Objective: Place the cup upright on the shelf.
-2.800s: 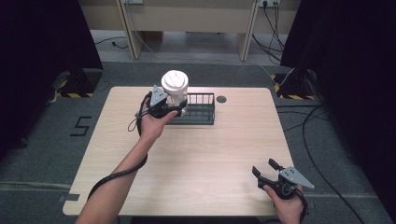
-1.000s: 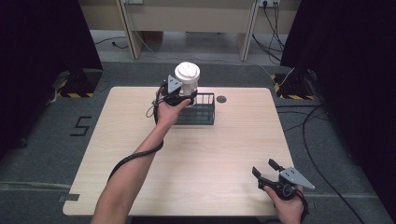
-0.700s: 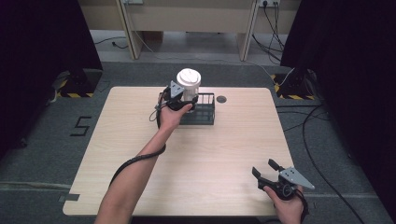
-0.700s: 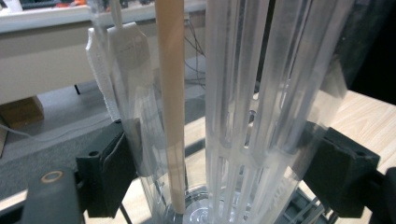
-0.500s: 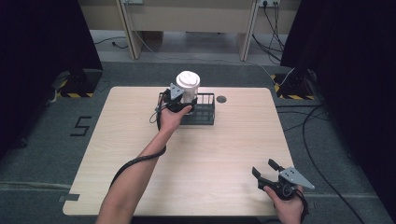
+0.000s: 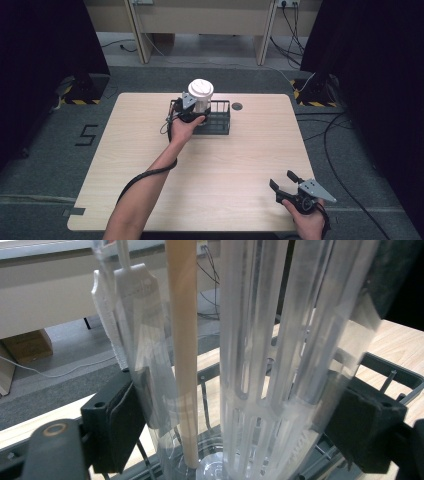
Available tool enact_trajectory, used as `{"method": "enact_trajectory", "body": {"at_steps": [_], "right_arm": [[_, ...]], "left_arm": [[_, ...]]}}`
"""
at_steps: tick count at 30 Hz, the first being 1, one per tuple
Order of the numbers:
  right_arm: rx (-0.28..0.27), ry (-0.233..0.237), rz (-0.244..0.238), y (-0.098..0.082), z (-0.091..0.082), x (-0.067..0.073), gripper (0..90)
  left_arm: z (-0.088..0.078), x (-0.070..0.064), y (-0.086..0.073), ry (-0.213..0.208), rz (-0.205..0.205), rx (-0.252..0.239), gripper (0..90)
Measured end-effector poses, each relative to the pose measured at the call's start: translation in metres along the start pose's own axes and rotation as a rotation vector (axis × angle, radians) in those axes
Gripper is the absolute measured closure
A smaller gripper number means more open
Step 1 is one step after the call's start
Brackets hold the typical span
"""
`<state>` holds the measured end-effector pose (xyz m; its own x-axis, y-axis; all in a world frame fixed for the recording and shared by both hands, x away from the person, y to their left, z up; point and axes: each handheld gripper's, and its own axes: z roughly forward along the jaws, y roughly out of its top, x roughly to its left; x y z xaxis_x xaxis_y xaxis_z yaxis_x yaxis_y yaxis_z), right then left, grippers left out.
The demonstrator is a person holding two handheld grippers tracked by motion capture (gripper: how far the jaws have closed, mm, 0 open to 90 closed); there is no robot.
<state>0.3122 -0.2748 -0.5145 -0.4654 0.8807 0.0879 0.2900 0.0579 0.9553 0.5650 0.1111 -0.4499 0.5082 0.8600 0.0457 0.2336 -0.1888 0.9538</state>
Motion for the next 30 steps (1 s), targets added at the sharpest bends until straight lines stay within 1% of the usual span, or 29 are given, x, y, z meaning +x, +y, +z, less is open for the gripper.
{"method": "enact_trajectory", "body": {"at_steps": [5,11,14,18,22,30], "right_arm": [[0.005,0.001,-0.002,0.000,0.000,0.000,21.9],[0.006,0.000,-0.004,0.000,0.001,0.000,21.9],[0.006,0.000,-0.001,0.000,0.001,0.000,21.9],[0.007,0.000,-0.001,0.000,0.001,0.000,21.9],[0.008,0.000,-0.001,0.000,0.001,0.000,21.9],[0.008,-0.002,0.000,0.000,0.001,0.000,21.9]], "left_arm": [[-0.002,0.003,-0.002,-0.007,-0.029,0.000,16.8],[-0.005,0.005,-0.002,-0.015,-0.023,0.004,16.3],[-0.008,0.006,-0.002,-0.015,-0.027,-0.006,15.1],[-0.013,0.005,0.001,-0.019,-0.032,-0.019,14.6],[-0.021,0.006,0.001,-0.020,-0.027,-0.034,14.8],[-0.031,0.007,0.000,-0.025,-0.016,-0.034,14.9]]}}
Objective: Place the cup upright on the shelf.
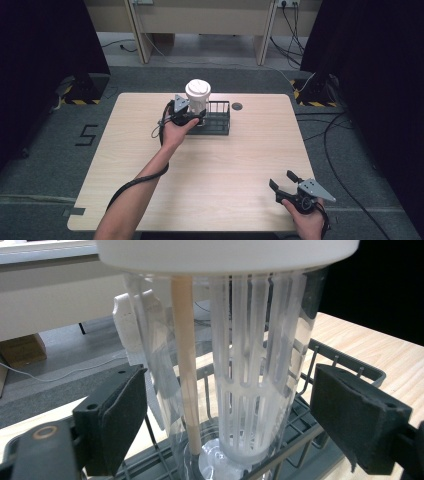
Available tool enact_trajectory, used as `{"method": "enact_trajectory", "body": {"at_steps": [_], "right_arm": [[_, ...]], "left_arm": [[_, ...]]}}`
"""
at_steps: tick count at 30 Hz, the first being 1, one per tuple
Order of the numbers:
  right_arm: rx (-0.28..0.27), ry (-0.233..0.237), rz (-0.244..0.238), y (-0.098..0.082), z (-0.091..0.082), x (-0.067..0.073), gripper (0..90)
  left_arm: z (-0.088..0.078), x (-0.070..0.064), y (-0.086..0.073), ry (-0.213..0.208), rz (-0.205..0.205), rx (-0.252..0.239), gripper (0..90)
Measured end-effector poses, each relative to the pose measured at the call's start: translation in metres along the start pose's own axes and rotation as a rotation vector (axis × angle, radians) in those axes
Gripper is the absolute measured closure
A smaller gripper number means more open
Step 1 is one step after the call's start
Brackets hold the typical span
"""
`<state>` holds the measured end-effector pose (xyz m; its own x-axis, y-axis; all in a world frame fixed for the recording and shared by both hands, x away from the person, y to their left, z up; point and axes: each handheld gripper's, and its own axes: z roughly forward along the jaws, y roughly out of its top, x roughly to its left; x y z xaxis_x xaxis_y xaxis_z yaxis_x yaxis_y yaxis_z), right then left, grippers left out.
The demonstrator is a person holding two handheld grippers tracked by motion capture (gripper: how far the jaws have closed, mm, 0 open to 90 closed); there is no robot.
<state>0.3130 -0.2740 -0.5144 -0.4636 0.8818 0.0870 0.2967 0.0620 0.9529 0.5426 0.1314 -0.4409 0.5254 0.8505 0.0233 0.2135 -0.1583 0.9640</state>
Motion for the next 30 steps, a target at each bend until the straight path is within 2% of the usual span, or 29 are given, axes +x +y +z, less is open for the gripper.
{"method": "enact_trajectory", "body": {"at_steps": [5,11,19,26,30], "right_arm": [[-0.002,-0.002,-0.001,0.000,0.000,0.000,21.9],[0.005,0.000,0.008,0.000,0.000,-0.001,22.1],[0.004,-0.006,0.002,0.000,0.000,0.000,22.1],[0.006,-0.006,-0.003,0.000,0.000,0.000,22.1],[0.008,-0.005,0.000,0.000,0.001,0.000,22.2]], "left_arm": [[-0.006,0.000,0.000,-0.001,0.013,0.003,14.8],[-0.023,0.002,-0.005,-0.015,0.047,0.006,14.8],[-0.049,0.007,-0.009,-0.020,0.053,-0.011,15.2],[-0.060,0.005,-0.014,-0.032,0.066,-0.018,16.4],[-0.067,0.004,-0.018,-0.038,0.061,-0.020,16.7]]}}
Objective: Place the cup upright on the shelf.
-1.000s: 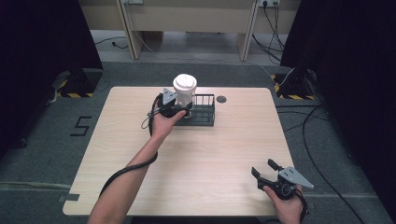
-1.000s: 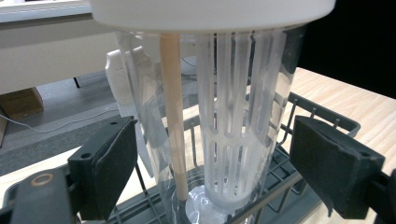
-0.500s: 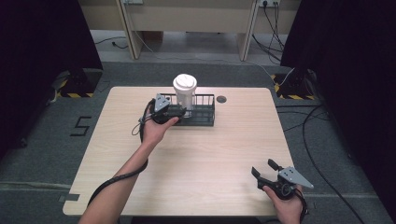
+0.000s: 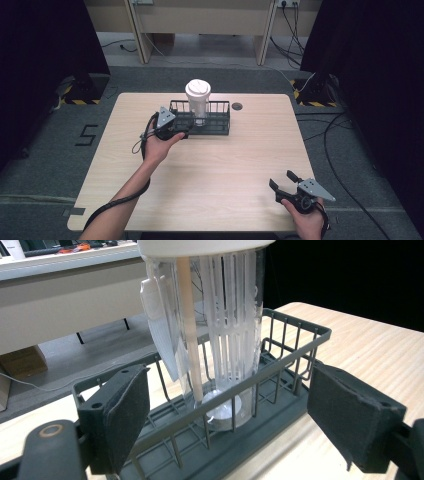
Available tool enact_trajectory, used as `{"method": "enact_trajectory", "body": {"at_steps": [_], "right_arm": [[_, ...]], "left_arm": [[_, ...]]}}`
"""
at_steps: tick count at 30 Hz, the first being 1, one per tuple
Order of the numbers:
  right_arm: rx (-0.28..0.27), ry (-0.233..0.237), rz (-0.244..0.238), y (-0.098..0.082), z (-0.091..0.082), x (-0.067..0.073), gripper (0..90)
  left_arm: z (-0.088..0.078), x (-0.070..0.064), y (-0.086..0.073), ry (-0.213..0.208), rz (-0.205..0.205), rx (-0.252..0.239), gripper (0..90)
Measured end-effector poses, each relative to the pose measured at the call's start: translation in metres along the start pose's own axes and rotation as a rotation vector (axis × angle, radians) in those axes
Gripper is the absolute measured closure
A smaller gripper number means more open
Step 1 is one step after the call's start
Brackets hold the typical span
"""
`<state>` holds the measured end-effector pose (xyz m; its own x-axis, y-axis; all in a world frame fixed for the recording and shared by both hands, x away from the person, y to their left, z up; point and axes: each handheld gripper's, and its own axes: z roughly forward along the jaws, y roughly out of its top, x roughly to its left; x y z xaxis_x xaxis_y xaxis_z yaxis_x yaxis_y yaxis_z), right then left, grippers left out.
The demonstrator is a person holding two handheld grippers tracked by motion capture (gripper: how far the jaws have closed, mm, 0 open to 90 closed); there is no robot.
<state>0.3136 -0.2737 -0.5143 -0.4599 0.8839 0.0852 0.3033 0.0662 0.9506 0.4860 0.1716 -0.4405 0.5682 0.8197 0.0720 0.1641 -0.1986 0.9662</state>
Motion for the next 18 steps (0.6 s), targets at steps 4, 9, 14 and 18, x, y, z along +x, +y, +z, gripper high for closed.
{"method": "enact_trajectory", "body": {"at_steps": [4,9,14,18], "right_arm": [[-0.001,0.000,0.000,0.000,0.000,0.000,22.1],[0.001,0.000,-0.003,0.000,0.000,0.000,22.1],[0.002,0.001,-0.001,0.000,0.000,0.001,22.1],[0.001,0.000,0.005,0.000,0.000,0.000,22.2]], "left_arm": [[-0.010,0.002,-0.001,-0.002,-0.009,-0.010,16.4],[-0.025,0.005,-0.002,0.003,-0.011,-0.024,16.2],[-0.035,0.008,-0.005,0.010,-0.018,-0.028,16.2],[-0.043,0.012,-0.009,0.019,-0.018,-0.026,16.3]]}}
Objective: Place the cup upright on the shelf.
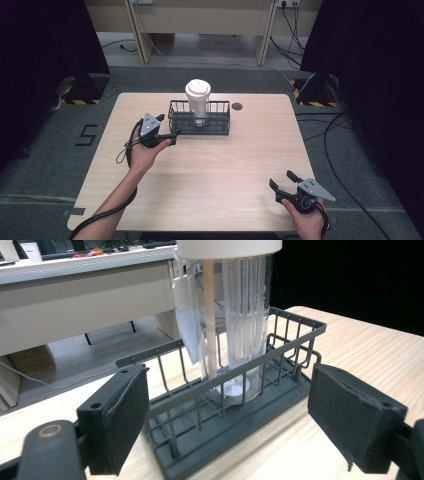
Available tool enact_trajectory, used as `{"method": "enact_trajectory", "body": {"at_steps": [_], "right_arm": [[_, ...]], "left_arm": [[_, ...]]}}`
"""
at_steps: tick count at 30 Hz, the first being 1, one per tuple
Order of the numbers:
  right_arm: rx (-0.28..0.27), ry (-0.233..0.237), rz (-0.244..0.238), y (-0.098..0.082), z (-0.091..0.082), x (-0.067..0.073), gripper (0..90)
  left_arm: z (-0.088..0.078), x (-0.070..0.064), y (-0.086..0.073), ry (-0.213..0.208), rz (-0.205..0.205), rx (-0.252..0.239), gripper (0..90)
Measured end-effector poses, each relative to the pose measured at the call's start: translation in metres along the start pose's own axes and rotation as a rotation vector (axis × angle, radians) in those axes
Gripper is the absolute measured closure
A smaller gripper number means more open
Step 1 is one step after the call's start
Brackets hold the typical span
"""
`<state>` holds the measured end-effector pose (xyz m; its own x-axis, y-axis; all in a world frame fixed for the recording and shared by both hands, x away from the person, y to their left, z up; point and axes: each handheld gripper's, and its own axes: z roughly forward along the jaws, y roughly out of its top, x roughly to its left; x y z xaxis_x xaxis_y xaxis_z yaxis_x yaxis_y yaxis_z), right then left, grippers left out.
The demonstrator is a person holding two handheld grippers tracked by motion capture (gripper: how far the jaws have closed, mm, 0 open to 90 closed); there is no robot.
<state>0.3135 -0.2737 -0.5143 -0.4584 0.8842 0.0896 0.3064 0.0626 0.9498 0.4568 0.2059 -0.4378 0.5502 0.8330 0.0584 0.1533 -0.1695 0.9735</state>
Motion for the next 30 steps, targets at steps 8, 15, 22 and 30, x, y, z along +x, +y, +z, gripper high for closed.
{"method": "enact_trajectory", "body": {"at_steps": [8,15,22,30], "right_arm": [[0.001,-0.002,-0.006,0.000,0.000,0.001,22.2],[0.000,-0.004,-0.005,0.000,0.000,0.000,22.2],[-0.002,-0.003,0.000,0.000,0.000,0.000,22.1],[-0.003,-0.003,0.004,0.000,0.000,-0.001,22.2]], "left_arm": [[-0.019,0.007,-0.008,0.016,0.006,0.000,16.4],[-0.034,0.010,-0.008,0.025,0.015,-0.010,16.7],[-0.042,0.015,-0.010,0.036,0.005,-0.019,16.7],[-0.054,0.021,-0.014,0.046,-0.001,-0.022,16.7]]}}
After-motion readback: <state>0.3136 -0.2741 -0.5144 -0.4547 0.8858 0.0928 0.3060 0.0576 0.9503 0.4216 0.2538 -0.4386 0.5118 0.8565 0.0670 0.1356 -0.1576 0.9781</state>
